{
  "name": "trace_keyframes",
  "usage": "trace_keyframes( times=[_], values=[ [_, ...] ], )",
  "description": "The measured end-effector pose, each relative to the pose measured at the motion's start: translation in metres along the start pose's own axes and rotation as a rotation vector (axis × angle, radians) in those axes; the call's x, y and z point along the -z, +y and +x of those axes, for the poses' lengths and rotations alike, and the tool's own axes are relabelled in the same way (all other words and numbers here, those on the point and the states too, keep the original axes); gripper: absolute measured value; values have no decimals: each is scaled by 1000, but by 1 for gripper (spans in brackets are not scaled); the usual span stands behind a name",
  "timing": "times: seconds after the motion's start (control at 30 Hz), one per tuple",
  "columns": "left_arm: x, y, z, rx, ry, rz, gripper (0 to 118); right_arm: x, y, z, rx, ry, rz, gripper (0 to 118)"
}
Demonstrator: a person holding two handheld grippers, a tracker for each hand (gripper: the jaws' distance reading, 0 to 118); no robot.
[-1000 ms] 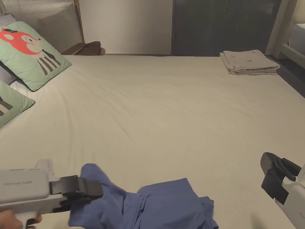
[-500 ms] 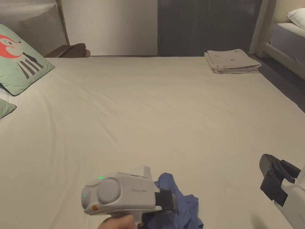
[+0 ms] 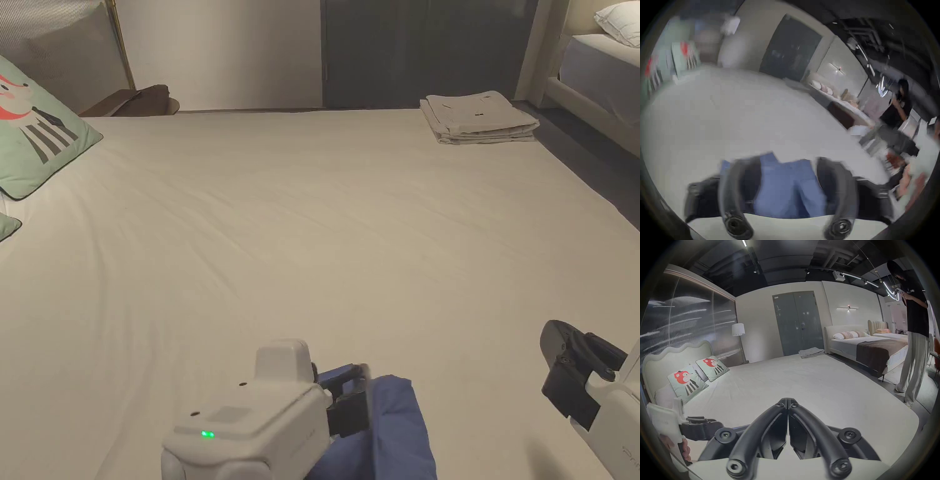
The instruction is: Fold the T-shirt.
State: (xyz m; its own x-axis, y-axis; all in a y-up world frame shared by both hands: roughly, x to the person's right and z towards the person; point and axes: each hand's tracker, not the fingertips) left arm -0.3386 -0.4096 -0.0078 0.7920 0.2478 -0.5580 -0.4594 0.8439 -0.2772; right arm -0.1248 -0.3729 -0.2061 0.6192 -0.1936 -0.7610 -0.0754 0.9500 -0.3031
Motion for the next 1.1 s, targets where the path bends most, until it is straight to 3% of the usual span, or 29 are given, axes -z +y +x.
trace_keyframes(
  times=[0.03, 0.1, 0.2, 0.4, 0.73, 0.87, 0.97, 1.1],
  values=[
    [3, -8, 8, 65, 73, 6, 1, 1, -1, 0, 1, 1, -1, 0],
    [13, -25, 19, 140, 144, -17, 1, 2, -1, -1, 4, 6, -2, 0],
    [22, -45, 38, 127, 56, -107, 1, 0, -2, -3, 3, 12, -1, 0],
    [41, -67, 78, 205, 20, -164, 1, -2, -4, 1, 1, 3, -6, 0],
    [61, -56, 100, 149, -62, -222, 1, -5, -4, 5, 10, -7, -10, 0],
    [38, -33, 81, 50, -111, -165, 1, -5, -2, 4, -1, 5, -12, 0],
    [8, -8, 52, -35, -140, -88, 1, -2, 1, -3, -6, 37, -24, 0],
    [-27, 12, -4, -153, -103, -5, 1, 12, 0, -26, -49, 162, -147, 0]
  ],
)
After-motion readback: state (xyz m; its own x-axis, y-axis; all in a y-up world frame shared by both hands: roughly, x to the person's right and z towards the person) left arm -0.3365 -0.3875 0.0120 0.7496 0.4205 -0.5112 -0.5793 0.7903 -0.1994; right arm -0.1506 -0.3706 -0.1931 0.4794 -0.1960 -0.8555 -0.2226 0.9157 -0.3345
